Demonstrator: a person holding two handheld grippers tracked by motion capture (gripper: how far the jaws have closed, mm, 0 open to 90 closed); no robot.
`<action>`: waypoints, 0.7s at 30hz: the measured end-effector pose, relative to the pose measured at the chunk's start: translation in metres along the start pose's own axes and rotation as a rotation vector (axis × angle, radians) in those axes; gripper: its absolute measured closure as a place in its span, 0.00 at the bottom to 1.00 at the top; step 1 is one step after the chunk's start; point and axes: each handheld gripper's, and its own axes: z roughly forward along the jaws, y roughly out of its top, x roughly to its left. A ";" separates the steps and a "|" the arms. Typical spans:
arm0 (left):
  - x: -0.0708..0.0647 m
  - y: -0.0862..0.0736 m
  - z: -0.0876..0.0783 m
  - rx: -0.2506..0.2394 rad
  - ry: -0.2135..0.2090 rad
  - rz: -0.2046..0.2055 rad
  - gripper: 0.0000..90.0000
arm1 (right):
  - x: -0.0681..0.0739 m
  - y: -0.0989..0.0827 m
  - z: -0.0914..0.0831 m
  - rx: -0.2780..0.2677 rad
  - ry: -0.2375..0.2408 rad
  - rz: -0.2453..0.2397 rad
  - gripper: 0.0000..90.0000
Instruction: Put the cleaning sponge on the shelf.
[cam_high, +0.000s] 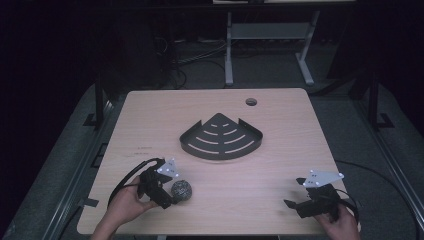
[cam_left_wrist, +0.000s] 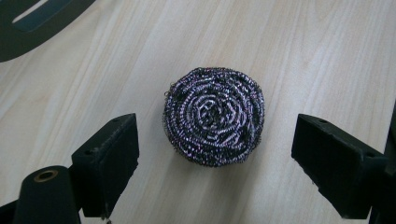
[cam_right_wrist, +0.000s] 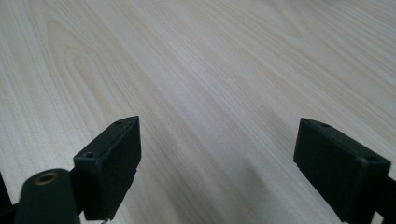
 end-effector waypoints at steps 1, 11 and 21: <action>0.001 0.001 0.001 0.009 -0.005 0.003 0.16 | 0.000 0.000 0.000 0.000 0.001 0.000 0.16; 0.001 0.012 0.015 0.056 -0.026 -0.015 0.16 | 0.002 0.002 0.002 -0.001 0.012 -0.011 0.17; 0.003 0.013 0.020 0.082 -0.041 -0.012 0.24 | 0.003 0.003 0.002 -0.005 0.016 -0.010 0.17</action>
